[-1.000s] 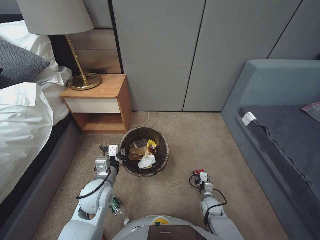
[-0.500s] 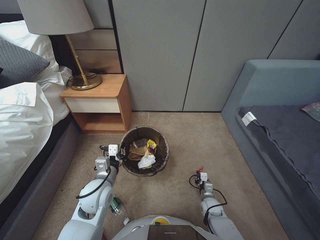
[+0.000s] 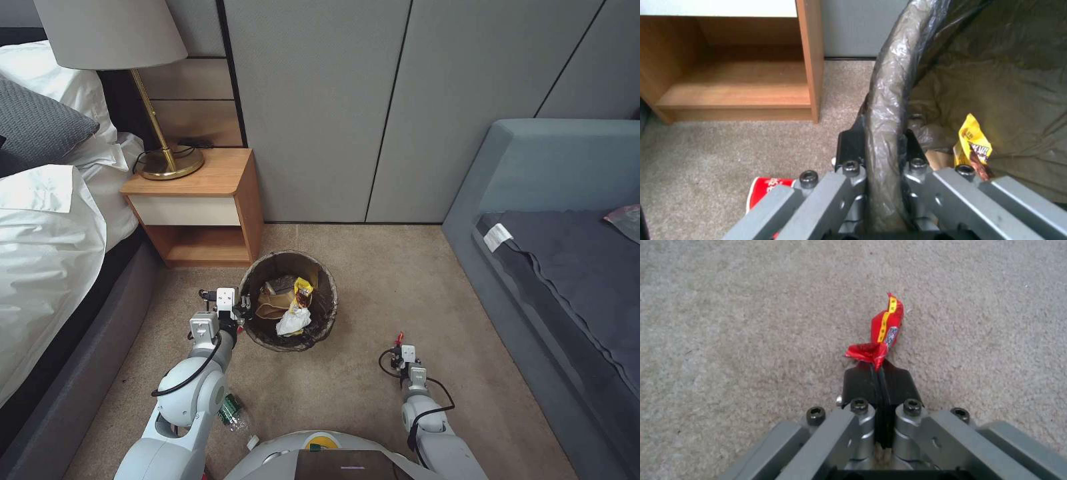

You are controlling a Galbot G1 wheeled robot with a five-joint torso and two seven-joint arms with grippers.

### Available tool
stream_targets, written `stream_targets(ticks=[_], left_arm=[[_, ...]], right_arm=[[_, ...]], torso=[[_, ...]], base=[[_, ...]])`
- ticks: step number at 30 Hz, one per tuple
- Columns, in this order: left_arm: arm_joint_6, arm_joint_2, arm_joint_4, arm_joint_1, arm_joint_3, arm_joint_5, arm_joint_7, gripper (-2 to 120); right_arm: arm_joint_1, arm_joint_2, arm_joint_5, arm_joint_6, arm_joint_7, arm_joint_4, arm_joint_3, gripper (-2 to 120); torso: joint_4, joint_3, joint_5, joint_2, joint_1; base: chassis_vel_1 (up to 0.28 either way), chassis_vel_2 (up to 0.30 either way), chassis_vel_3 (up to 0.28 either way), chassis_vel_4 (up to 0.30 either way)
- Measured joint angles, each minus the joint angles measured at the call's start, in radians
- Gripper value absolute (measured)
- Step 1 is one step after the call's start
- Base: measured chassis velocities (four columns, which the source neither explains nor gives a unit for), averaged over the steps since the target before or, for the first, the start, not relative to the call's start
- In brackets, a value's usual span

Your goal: Pick up the trash bin, then pick up the garbage from the floor and place it into the trash bin.

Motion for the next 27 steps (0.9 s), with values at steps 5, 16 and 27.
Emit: stream_targets(ticks=[5,16,27], left_arm=[[0.000,0.000,0.001,0.001,0.000,0.000,0.000,3],[0.000,-0.001,0.004,0.007,0.010,0.003,0.000,3],[-0.001,-0.004,0.001,0.016,0.040,0.015,0.000,3]], right_arm=[[-0.024,-0.001,-0.011,0.025,0.006,0.066,0.001,0],[-0.144,-0.006,-0.075,0.329,-0.161,0.518,-0.020,0],[-0.170,-0.038,0.006,0.455,-0.495,0.865,-0.150,0]], torso=[[-0.0002,0.000,-0.0001,0.000,0.000],[0.0002,0.000,-0.0002,0.000,0.000],[0.0002,0.000,-0.0002,0.000,0.000]], base=[[0.000,0.000,0.000,0.000],[0.000,0.000,0.000,0.000],[0.000,0.000,0.000,0.000]])
